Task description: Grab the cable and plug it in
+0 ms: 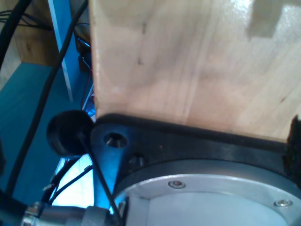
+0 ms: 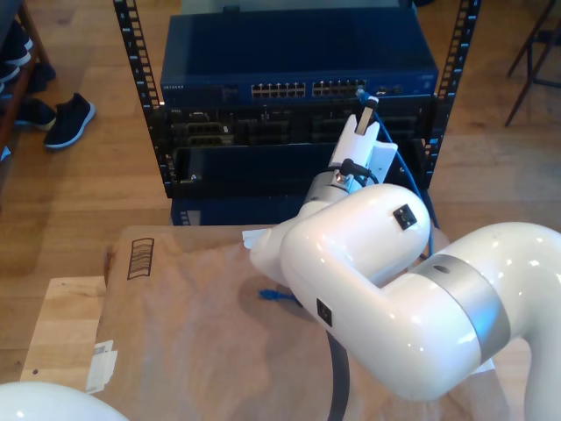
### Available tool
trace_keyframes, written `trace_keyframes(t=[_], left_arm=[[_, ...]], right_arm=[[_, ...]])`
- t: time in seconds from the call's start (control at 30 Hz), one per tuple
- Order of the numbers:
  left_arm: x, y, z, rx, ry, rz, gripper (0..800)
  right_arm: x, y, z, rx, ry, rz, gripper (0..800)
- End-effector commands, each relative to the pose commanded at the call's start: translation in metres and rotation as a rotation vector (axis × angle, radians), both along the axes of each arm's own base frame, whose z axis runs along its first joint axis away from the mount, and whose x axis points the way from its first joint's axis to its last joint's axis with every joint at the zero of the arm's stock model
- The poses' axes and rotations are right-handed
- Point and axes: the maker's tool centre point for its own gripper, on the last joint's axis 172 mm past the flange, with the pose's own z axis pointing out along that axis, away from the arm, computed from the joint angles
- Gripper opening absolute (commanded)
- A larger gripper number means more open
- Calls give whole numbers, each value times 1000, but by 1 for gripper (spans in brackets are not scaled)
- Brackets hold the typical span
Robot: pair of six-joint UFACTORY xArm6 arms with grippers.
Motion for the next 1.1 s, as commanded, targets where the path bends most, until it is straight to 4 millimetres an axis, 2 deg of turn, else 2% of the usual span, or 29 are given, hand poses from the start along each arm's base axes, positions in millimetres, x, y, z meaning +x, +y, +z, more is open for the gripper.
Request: trace_keyframes(t=[0.07,0.13,0.3,0.5,0.8,0.9,1.1], left_arm=[[0,0,0,-2,1,-1,800],[0,0,0,0,1,-1,800],[0,0,0,0,0,0,800],[0,0,0,-2,1,-1,800],[0,0,0,0,0,0,800],[0,0,0,0,1,-1,800],[0,0,0,0,0,0,800]], right_arm=[[-1,1,0,6,-3,1,44],[-2,0,0,4,-2,1,0],[-4,4,4,0,-7,4,0],[-17,16,15,-14,-42,2,0],[-29,-9,14,10,-32,-122,0],[-26,-6,22,20,-52,-125,0],[-20,-3,22,22,-58,-133,0]])
